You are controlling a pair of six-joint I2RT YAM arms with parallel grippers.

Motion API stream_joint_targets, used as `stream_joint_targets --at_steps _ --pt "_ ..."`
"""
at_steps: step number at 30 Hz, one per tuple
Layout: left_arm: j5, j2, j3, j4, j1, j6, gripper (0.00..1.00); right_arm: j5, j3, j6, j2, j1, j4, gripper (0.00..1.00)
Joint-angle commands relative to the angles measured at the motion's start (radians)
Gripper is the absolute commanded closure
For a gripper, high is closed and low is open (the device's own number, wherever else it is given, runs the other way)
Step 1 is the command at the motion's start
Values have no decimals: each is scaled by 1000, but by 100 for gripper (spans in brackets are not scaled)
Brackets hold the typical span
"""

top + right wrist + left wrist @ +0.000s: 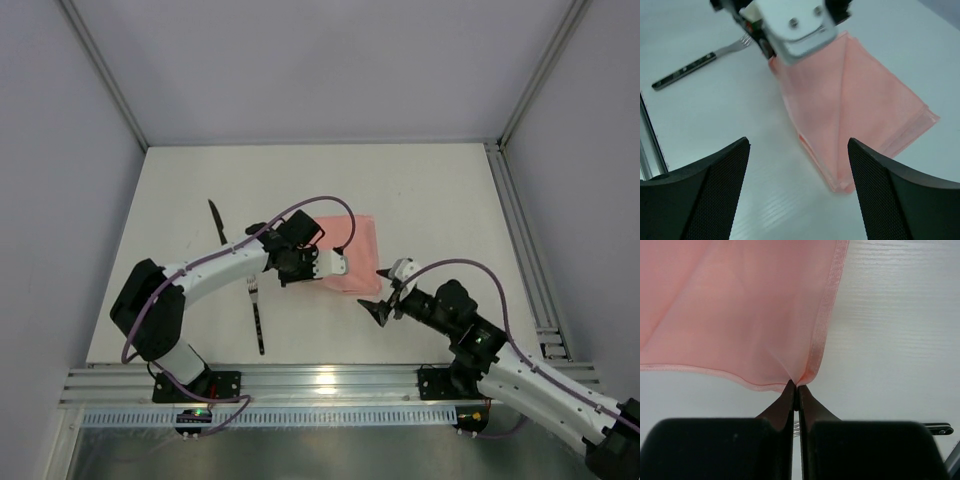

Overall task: Fold the napkin into a case and place the utensils inside
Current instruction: Pick up the upper triangle-folded napkin from the center of the board.

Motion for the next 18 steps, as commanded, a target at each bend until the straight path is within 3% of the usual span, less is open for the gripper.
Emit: stream_joint_targets --at_steps 1,5,8,10,18 --pt "28 -11 45 -40 11 2 100 116 -36 -236 99 146 125 17" --pt "39 -10 51 -56 16 7 100 303 -3 -348 297 312 180 17" --pt "50 -2 57 -62 19 4 100 492 -36 -443 460 436 414 17" --pt "59 -4 59 -63 20 4 100 596 -49 -494 537 464 512 16" --pt "83 1 80 -83 22 7 100 670 73 -557 946 479 681 15"
